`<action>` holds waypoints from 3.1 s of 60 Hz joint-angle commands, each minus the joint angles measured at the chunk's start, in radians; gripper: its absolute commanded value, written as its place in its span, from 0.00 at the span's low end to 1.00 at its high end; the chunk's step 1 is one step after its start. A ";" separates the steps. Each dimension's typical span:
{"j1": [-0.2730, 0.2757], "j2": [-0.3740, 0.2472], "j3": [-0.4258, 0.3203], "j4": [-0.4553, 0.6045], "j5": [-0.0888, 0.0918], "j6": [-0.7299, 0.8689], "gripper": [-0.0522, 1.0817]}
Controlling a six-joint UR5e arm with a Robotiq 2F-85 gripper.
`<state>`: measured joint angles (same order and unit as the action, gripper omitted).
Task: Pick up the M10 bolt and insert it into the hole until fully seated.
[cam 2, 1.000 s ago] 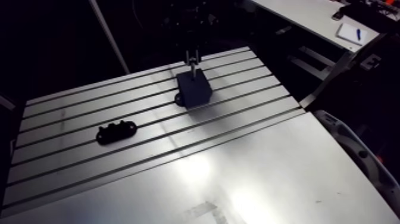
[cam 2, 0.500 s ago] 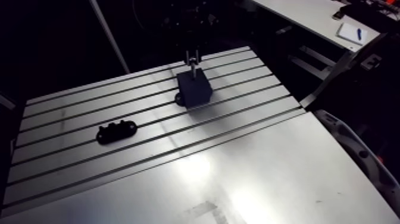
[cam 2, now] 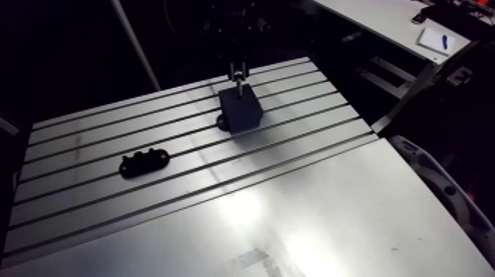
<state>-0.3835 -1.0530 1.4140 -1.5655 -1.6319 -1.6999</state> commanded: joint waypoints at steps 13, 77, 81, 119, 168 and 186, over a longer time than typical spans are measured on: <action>0.001 0.009 0.001 -0.006 0.001 0.000 1.00; 0.001 0.011 0.022 -0.010 -0.002 0.003 1.00; 0.001 0.012 0.024 -0.019 -0.001 0.003 1.00; -0.008 -0.064 0.050 -0.105 -0.001 -0.010 0.05; 0.276 -0.314 0.009 0.022 -0.016 -0.014 0.05; 0.292 -0.408 0.065 -0.043 -0.007 -0.011 0.05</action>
<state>-0.2059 -1.3206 1.4358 -1.5807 -1.6450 -1.7136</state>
